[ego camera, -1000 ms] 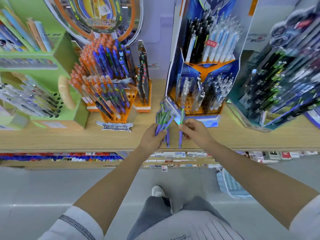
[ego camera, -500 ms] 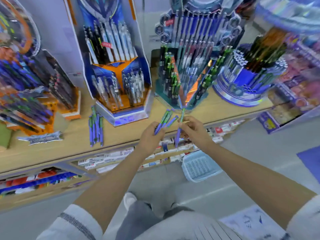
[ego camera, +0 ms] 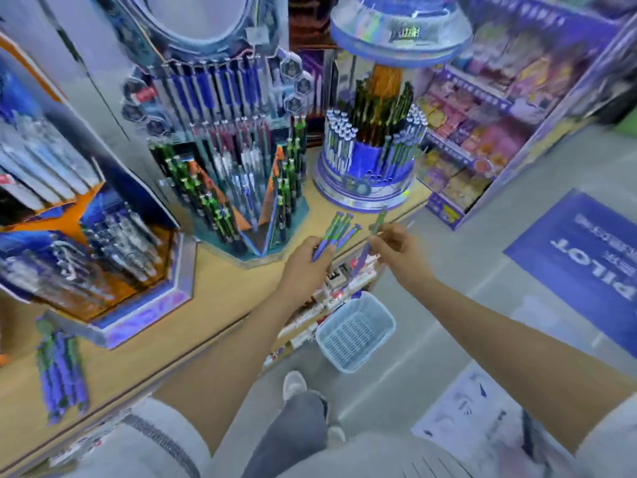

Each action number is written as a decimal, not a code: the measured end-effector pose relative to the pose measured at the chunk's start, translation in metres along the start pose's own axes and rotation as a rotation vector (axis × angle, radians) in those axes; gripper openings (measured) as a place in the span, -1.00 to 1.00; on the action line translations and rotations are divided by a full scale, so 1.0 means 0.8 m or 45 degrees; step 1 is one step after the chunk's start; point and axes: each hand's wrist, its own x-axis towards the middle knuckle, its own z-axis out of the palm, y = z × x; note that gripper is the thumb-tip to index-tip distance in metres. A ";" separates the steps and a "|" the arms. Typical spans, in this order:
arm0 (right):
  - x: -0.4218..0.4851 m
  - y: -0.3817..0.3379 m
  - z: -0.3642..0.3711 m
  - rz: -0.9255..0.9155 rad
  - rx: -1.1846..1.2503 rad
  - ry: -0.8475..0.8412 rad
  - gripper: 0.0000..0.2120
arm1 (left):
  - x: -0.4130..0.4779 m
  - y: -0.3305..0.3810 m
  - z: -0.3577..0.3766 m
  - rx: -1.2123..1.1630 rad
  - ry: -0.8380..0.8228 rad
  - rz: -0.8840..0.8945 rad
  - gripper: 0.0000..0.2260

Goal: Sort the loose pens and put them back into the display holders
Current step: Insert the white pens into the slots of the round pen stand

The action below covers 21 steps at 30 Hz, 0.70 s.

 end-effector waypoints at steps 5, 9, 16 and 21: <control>0.069 -0.009 -0.020 -0.022 -0.012 0.206 -0.72 | 0.076 0.023 0.000 -0.018 -0.093 0.097 -0.87; 0.117 -0.020 -0.034 -0.006 -0.031 0.329 -0.80 | 0.125 0.036 0.000 -0.068 -0.113 0.102 -0.87; 0.180 -0.022 -0.057 0.055 -0.136 0.551 -0.77 | 0.178 0.042 0.008 -0.061 -0.143 0.081 -0.87; 0.219 -0.013 -0.064 0.071 -0.260 0.552 -0.86 | 0.200 0.044 0.022 -0.104 -0.119 0.051 -0.88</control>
